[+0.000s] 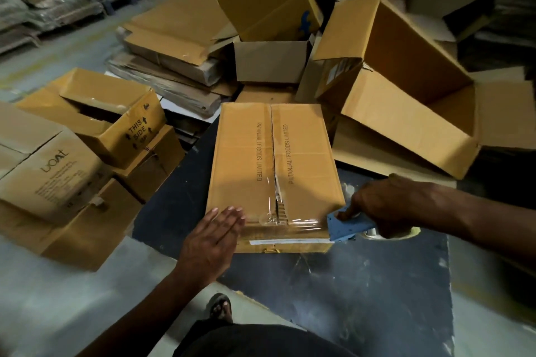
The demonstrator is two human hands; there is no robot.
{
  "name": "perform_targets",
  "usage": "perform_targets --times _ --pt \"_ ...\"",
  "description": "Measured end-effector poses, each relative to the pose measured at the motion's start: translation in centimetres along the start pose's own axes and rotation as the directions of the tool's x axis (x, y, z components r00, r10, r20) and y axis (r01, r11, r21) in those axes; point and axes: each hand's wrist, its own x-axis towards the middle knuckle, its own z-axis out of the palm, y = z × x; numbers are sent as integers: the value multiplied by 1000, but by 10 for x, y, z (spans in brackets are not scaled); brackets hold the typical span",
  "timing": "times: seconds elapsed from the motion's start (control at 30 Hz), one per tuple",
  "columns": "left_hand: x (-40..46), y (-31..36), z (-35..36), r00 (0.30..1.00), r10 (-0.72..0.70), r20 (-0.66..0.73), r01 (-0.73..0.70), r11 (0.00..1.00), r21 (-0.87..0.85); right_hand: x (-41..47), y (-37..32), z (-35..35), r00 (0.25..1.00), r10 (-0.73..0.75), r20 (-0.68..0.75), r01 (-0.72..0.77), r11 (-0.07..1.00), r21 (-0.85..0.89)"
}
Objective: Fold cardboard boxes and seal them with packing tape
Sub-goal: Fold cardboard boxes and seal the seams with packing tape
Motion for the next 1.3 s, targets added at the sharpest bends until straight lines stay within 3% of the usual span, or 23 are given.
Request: perform_targets --times 0.13,0.3,0.4,0.57,0.8,1.03,1.2,1.3 --pt "37 29 -35 979 -146 142 146 989 11 -5 2 6 999 -15 -44 15 1000 -7" --pt "116 104 -14 970 106 218 -91 993 -78 -10 -3 17 991 -7 -135 6 1000 -4" --pt "131 123 9 930 142 340 -132 990 -52 -13 2 26 990 34 -134 -28 999 44" --pt "115 114 18 937 166 308 -161 986 -42 -15 8 34 989 27 -147 -14 996 83" --pt "117 115 12 915 102 391 -46 988 -149 -47 43 67 984 82 -159 -61 989 133" --pt "122 122 1 906 78 415 -16 988 -152 -67 75 94 991 127 -51 -116 978 172" --pt "134 128 -9 898 103 427 -119 993 11 -32 59 118 989 73 -129 -48 980 191" --pt "163 132 -20 882 153 445 -169 986 -4 -14 48 129 985 61 -163 -16 965 261"
